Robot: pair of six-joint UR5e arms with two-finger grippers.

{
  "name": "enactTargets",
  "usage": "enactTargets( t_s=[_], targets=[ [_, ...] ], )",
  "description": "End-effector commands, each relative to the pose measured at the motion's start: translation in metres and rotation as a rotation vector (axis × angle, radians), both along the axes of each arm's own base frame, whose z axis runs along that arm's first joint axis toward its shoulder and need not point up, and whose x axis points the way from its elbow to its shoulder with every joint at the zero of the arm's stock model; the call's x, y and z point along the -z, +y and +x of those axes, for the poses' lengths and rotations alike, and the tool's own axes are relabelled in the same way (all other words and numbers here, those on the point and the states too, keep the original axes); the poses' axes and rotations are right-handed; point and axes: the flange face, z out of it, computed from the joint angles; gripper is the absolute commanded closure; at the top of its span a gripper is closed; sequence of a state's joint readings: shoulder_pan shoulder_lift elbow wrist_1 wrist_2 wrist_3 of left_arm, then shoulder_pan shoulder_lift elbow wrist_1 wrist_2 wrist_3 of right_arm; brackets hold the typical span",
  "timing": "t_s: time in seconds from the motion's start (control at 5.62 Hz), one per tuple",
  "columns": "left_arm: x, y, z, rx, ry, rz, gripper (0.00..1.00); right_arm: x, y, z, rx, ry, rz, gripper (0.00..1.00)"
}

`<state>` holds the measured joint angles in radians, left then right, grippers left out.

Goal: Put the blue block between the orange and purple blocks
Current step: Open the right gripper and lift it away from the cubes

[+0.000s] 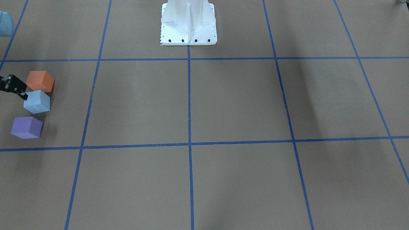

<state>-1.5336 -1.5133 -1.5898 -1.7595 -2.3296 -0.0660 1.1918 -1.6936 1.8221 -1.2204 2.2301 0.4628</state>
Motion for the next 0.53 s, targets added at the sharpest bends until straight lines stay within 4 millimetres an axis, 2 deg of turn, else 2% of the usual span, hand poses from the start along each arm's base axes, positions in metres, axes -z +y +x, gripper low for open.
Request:
enactTargets(
  t_s=[0.0, 0.18, 0.36],
  targets=[
    [-0.009, 0.001, -0.001, 0.003, -0.004, -0.02, 0.0, -0.008, -0.024, 0.115, 0.11, 0.092, 0.043, 0.0],
    [-0.008, 0.002, 0.0, 0.003, -0.001, -0.019, 0.0, -0.013, -0.02, 0.162, 0.128, 0.101, 0.005, 0.01],
    [-0.007, 0.002, -0.001, 0.003, 0.0, -0.015, 0.0, -0.025, -0.006, 0.193, 0.079, 0.104, -0.036, 0.01]
  ],
)
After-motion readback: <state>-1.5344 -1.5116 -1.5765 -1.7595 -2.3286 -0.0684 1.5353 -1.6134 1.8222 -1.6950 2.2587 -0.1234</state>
